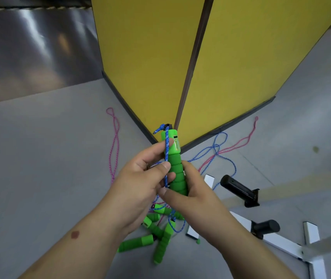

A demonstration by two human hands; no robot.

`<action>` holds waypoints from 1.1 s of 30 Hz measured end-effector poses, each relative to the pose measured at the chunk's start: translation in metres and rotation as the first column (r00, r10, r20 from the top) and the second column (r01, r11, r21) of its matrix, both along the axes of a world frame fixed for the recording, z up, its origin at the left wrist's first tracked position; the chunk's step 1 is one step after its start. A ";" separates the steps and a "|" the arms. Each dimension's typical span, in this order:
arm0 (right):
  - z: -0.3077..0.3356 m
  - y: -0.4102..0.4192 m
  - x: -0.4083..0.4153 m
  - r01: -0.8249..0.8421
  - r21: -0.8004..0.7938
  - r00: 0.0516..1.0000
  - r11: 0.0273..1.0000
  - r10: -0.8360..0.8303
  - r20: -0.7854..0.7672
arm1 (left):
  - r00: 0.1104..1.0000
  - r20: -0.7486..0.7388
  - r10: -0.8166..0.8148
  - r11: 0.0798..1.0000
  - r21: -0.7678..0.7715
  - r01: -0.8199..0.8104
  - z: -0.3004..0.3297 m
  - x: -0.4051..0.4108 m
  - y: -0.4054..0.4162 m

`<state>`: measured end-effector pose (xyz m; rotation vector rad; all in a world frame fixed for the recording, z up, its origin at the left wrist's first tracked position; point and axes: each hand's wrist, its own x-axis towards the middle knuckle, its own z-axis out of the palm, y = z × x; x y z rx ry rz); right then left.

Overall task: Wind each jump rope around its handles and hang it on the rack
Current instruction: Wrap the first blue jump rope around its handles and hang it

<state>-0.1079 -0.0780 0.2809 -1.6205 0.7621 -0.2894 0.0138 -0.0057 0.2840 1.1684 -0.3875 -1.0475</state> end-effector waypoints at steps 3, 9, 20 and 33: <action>0.005 0.003 0.000 0.043 0.005 0.998 0.999 -0.043 0.038 | 0.993 0.117 0.001 1.000 0.001 -0.002 0.004 -0.002 0.003; 0.021 0.024 0.004 -0.002 -0.199 0.989 0.980 0.031 0.142 | 0.943 0.318 -0.095 0.989 0.136 0.054 0.008 -0.019 0.011; 0.018 0.001 -0.025 -0.260 -0.181 0.942 0.949 0.207 -0.266 | 0.959 0.235 0.155 0.958 0.203 -0.204 0.035 0.024 0.027; 0.032 -0.002 -0.008 0.307 0.132 0.904 0.943 -0.332 0.269 | 0.587 0.692 -0.419 0.742 0.634 -0.218 0.019 0.016 0.033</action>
